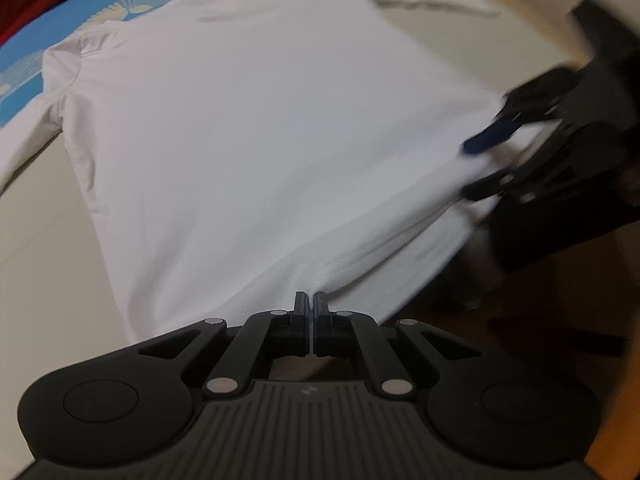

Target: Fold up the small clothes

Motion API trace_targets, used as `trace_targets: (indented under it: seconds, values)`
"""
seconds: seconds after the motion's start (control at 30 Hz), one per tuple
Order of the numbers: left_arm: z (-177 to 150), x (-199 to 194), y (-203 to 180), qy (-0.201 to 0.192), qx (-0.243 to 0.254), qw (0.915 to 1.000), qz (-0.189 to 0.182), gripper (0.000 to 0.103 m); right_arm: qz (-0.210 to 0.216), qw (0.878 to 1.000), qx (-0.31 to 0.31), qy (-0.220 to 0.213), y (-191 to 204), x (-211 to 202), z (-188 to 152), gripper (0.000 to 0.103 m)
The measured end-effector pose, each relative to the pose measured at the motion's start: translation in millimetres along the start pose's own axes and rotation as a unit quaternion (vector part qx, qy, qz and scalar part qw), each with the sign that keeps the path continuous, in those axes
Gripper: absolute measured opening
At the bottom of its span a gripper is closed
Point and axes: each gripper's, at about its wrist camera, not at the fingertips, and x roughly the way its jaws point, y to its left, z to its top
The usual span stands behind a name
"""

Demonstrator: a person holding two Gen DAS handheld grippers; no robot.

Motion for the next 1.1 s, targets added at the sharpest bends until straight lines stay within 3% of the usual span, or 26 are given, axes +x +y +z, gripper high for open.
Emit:
trace_targets:
  seconds: [0.13, 0.23, 0.3, 0.4, 0.47, 0.5, 0.53, 0.6, 0.67, 0.7, 0.77, 0.87, 0.97, 1.03, 1.1]
  values:
    - [-6, -23, 4, -0.001, 0.025, 0.997, -0.074, 0.001, 0.012, 1.0, 0.006, 0.017, -8, -3, -2, 0.052]
    - [-12, -20, -6, 0.023, 0.068, 0.9938, -0.084, 0.007, 0.039, 0.998, 0.03, 0.031, -20, -4, 4, 0.052]
    - [-7, -18, 0, 0.006, 0.039, 0.9956, -0.085, 0.01, 0.031, 0.998, 0.041, 0.028, -26, -4, 9, 0.052]
    - [2, -8, 21, -0.002, -0.027, 0.9984, -0.05, 0.01, -0.006, 0.996, 0.067, 0.051, -34, 6, 6, 0.052]
    - [0, 15, 37, 0.047, -0.077, 0.996, 0.0, 0.01, -0.025, 0.996, 0.053, 0.067, -35, 12, 6, 0.052]
    - [-5, 31, 44, 0.091, -0.084, 0.9917, 0.033, 0.009, -0.025, 0.996, 0.053, 0.064, -36, 10, 10, 0.052]
    - [-10, 38, 46, 0.11, -0.076, 0.99, 0.045, 0.007, -0.025, 0.996, 0.064, 0.055, -37, 6, 12, 0.052]
    - [-5, 30, 49, 0.094, -0.094, 0.9906, 0.034, 0.008, -0.035, 0.994, 0.097, 0.031, -45, -3, 16, 0.052]
    - [-1, 18, 56, 0.054, -0.122, 0.9906, 0.032, 0.018, -0.062, 0.989, 0.125, 0.04, -59, -1, 16, 0.052]
    - [-1, 19, 60, 0.054, -0.137, 0.9885, 0.035, 0.022, -0.081, 0.986, 0.128, 0.063, -63, 7, 15, 0.053]
    - [-7, 30, 69, 0.089, -0.152, 0.9825, 0.061, 0.021, -0.087, 0.987, 0.119, 0.064, -63, 9, 11, 0.056]
    - [3, 20, 68, 0.066, -0.161, 0.9822, 0.07, 0.022, -0.092, 0.986, 0.133, 0.048, -65, 1, 10, 0.055]
    - [15, -3, 69, 0.006, -0.182, 0.9789, 0.094, 0.033, -0.114, 0.983, 0.143, -0.005, -72, -20, 13, 0.055]
    - [23, -13, 70, -0.03, -0.198, 0.9735, 0.111, 0.048, -0.136, 0.977, 0.156, -0.052, -75, -36, 22, 0.055]
    - [33, -28, 75, -0.053, -0.206, 0.9675, 0.137, 0.048, -0.152, 0.968, 0.173, -0.096, -80, -51, 33, 0.055]
